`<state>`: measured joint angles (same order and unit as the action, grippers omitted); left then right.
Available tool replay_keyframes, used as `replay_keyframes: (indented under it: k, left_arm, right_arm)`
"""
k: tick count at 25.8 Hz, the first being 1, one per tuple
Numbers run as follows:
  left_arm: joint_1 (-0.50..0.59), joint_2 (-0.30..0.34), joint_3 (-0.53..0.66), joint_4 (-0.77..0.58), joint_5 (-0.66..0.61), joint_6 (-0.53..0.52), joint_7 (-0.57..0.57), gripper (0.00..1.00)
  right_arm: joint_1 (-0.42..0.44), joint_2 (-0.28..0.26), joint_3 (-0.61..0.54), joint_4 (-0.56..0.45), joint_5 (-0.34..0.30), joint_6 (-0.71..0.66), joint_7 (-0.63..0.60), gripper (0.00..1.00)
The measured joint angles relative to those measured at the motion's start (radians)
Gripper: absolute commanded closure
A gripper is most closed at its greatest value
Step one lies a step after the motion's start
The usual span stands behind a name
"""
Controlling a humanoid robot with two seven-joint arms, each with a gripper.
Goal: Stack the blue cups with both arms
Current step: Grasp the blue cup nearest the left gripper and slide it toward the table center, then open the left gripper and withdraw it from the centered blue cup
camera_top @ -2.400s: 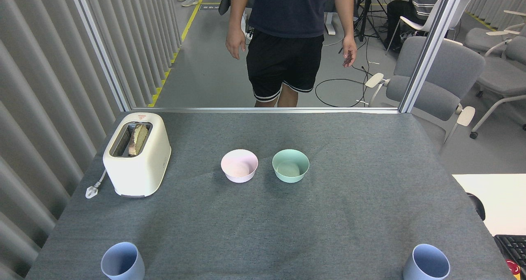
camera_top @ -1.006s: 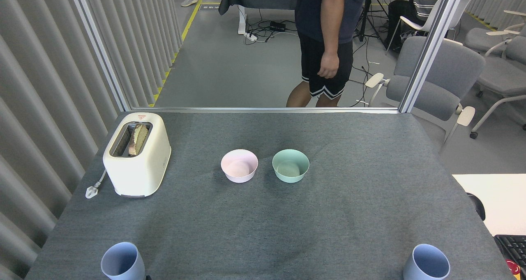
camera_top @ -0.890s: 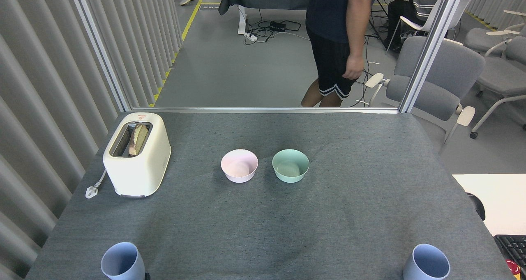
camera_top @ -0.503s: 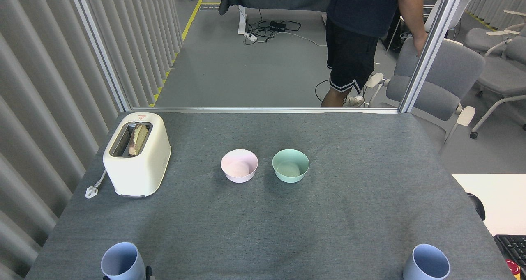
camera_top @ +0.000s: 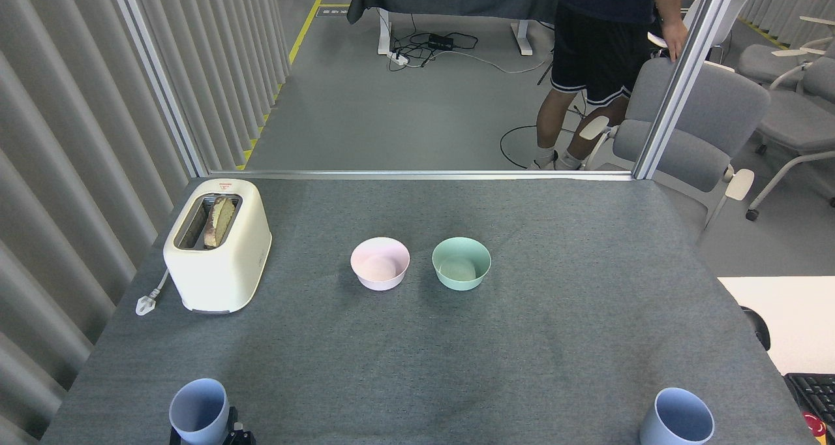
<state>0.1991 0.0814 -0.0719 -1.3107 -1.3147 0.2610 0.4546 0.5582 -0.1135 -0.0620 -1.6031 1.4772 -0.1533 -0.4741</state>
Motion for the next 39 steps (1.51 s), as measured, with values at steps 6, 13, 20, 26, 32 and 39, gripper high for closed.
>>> replay_keyframes:
  k: [6, 13, 20, 26, 32, 39]
  left_arm:
    - [0.012, -0.004, -0.023, -0.046, -0.002, -0.018, -0.013, 0.39]
    - [0.008, -0.011, -0.259, -0.132, -0.02, -0.061, 0.003, 0.38]
    - [-0.099, -0.093, -0.377, 0.006, -0.09, -0.065, 0.008, 0.38]
    - [-0.172, -0.138, -0.427, 0.114, -0.131, -0.066, 0.014, 0.38]
    - [-0.205, -0.144, -0.435, 0.168, -0.14, -0.065, 0.024, 0.38]
    - [-0.232, -0.147, -0.436, 0.215, -0.136, -0.067, 0.04, 0.28]
  right_arm:
    - [0.0, -0.001, 0.0, 0.0, 0.0, 0.0, 0.0, 0.0]
    - [0.0, -0.001, 0.003, 0.0, 0.0, 0.002, 0.0, 0.0]
    - [0.001, -0.001, 0.003, 0.001, 0.0, 0.002, 0.002, 0.0]
    - [0.0, -0.001, 0.004, 0.005, 0.0, 0.007, -0.001, 0.0]
    - [-0.001, -0.002, 0.004, 0.006, 0.0, 0.007, -0.001, 0.0]
    - [-0.002, -0.003, 0.004, 0.006, 0.0, 0.008, -0.002, 0.0]
